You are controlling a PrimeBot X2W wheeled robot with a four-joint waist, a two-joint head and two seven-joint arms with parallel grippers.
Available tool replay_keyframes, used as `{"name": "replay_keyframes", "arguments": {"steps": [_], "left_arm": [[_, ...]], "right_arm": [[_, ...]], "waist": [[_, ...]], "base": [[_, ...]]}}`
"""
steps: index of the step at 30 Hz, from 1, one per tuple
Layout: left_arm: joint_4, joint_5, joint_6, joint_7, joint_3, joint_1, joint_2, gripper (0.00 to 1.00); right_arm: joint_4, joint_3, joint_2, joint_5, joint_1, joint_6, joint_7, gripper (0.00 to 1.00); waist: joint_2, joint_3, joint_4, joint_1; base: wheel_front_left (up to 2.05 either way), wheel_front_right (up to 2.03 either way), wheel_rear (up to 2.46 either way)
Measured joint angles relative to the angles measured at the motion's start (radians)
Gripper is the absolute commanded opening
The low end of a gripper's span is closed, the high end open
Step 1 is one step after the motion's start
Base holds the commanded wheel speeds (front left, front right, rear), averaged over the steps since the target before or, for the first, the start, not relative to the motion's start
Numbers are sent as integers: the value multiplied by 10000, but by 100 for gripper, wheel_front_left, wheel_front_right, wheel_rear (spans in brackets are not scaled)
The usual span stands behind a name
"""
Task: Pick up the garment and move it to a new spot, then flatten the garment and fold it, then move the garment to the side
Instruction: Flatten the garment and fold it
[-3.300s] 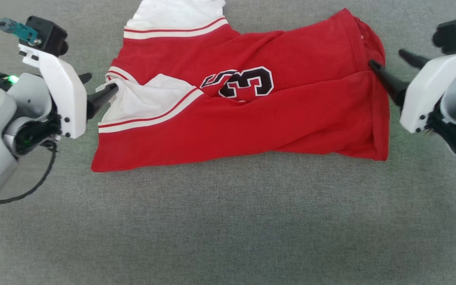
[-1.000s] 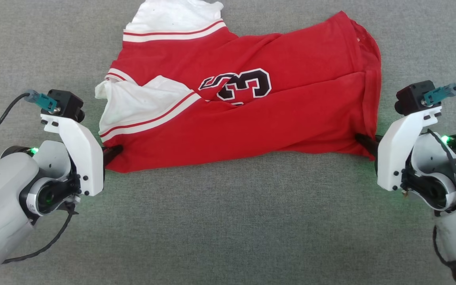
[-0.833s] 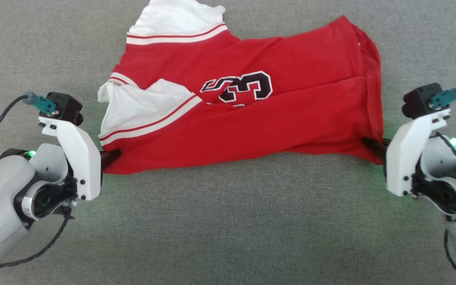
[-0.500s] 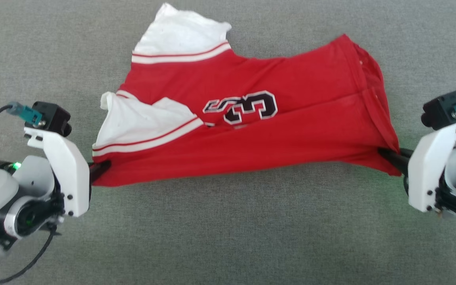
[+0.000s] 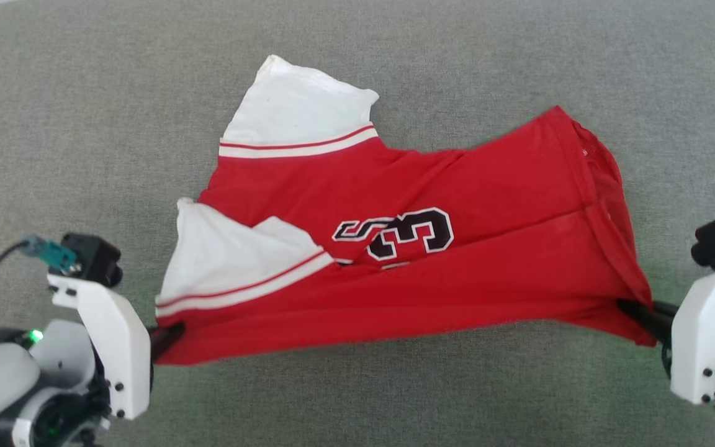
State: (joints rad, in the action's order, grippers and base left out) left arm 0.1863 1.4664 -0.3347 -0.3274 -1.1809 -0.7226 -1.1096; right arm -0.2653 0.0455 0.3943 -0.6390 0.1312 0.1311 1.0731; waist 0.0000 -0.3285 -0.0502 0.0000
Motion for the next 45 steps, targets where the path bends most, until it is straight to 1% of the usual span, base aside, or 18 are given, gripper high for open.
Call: {"name": "replay_keyframes", "arguments": {"steps": [4,5,6,7,8,9,14,18,22,23,24,28,31,32,33,39,41,45], "left_arm": [[-349,127,82,27,-144,238,318,1],[-476,146,144,27,-163,263,424,13],[-635,140,205,25,-184,268,520,29],[-796,107,286,27,-198,267,614,52],[-796,107,286,27,-198,267,614,100],[-1101,94,410,29,-196,240,757,100],[-1415,40,633,-46,-134,14,846,100],[-1344,-17,719,-176,52,-356,539,100],[-1122,-334,719,-525,242,-921,71,100],[-1066,-573,767,-704,339,-1305,-92,100],[-1066,-573,767,-704,339,-1305,-92,100],[-1275,-1003,1043,-968,581,-2125,-163,100],[-1737,-1218,1329,-1237,731,-2754,6,100],[-2165,-1419,1515,-1415,792,-3164,176,100],[-2385,-1555,1624,-1498,809,-3359,261,100],[-3779,-1962,2167,-1743,844,-4270,920,100],[-4309,-2176,2391,-1831,823,-4494,1058,100],[-5371,-2209,2623,-2025,802,-4769,1304,100]], "right_arm": [[35,59,-380,278,-321,0,-211,0],[111,33,-462,368,-349,0,-316,7],[199,-17,-548,458,-360,-2,-428,23],[326,-65,-642,560,-363,-2,-558,42],[326,-65,-642,560,-363,-2,-558,70],[600,-163,-802,698,-369,-2,-796,100],[1034,-307,-1064,794,-328,-2,-1296,100],[1009,-360,-1064,784,-296,-2,-1685,100],[583,-280,-1087,809,-243,-2,-2203,100],[276,-213,-1177,855,-167,-2,-2550,100],[276,-213,-1177,855,-167,-2,-2550,100],[-182,-77,-1496,1141,99,-2,-3540,100],[-397,-44,-1808,1465,422,-2,-4512,100],[-520,-130,-1964,1764,630,-2,-5239,100],[-541,-140,-2075,1912,762,-2,-5636,100],[-351,-454,-2569,2589,1257,-2,-7737,100],[-182,-566,-2713,2706,1355,-2,-8240,100],[157,-836,-2945,2842,1458,-2,-8899,100]], "waist": [[0,-55,14,0],[0,-62,23,0],[0,-67,38,0],[0,-69,56,0],[0,-69,56,0],[0,-71,93,0],[0,-73,216,0],[0,-81,395,0],[0,-82,644,0],[0,-84,789,0],[0,-84,789,0],[0,-121,1128,0],[0,-188,1407,0],[0,-253,1601,0],[0,-290,1703,0],[0,-550,2373,-1],[0,-647,2605,0],[0,-855,3040,0]], "base": [[0,0,0],[0,0,0],[0,0,0],[0,0,0],[0,0,0],[0,0,0],[0,0,0],[0,0,0],[0,0,0],[0,0,0],[0,0,0],[0,0,0],[0,0,0],[0,0,0],[0,0,0],[0,0,0],[0,0,0],[0,0,0]]}}
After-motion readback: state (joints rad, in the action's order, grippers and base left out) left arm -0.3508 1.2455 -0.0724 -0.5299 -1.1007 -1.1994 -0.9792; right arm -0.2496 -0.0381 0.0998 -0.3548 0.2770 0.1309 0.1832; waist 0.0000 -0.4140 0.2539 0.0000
